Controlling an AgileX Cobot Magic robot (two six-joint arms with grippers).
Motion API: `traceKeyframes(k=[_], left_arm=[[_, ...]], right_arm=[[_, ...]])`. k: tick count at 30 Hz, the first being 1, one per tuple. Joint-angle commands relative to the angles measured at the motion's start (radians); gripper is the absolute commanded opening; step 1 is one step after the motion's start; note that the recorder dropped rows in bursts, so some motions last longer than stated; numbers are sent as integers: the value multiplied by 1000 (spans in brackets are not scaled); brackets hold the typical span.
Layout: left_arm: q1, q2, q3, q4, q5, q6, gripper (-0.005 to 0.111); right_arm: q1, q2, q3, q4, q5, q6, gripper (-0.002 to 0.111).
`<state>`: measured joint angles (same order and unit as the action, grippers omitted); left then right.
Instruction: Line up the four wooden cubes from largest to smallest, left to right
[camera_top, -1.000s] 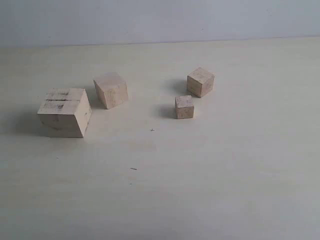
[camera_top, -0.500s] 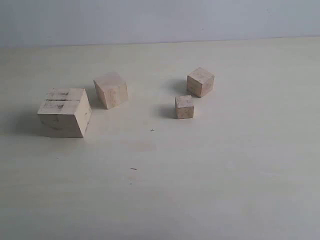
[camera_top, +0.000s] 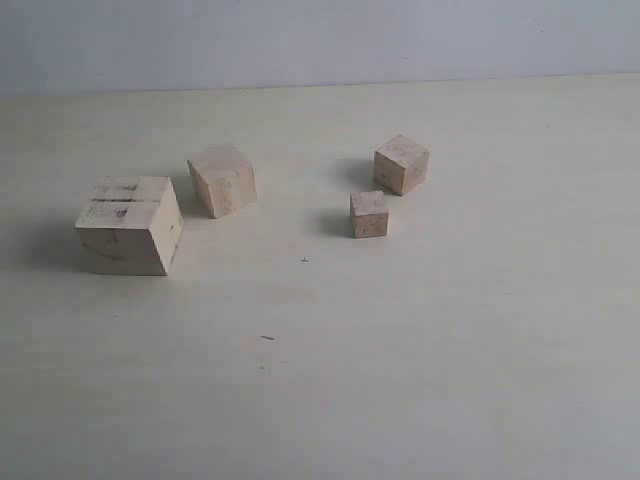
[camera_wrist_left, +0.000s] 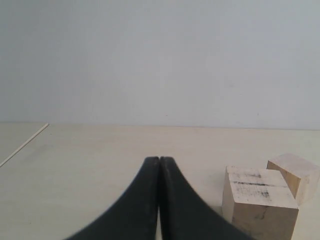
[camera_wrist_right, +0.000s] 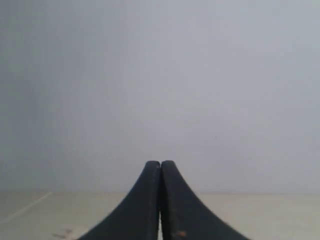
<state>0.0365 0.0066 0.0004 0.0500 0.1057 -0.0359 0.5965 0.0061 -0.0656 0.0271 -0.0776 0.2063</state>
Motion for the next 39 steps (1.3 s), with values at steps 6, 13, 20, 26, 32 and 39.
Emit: traceKeyframes(k=[6, 13, 20, 26, 32, 39], left_arm=[[2, -7, 0, -6, -2, 1, 3], [2, -7, 0, -6, -2, 1, 3], [2, -7, 0, -6, -2, 1, 3], [2, -7, 0, -6, -2, 1, 3], [2, -7, 0, -6, -2, 1, 3], [2, -7, 0, -6, -2, 1, 3]], right_arm=[[-3, 149, -214, 1, -60, -50, 0], [-3, 484, -368, -7, -30, -75, 0], [-3, 876, -532, -7, -24, -86, 0], [-3, 1187, -707, -7, 148, -105, 0], [6, 1426, -892, 37, 355, -233, 0], [105, 1683, -1124, 409, 541, -709, 0]])
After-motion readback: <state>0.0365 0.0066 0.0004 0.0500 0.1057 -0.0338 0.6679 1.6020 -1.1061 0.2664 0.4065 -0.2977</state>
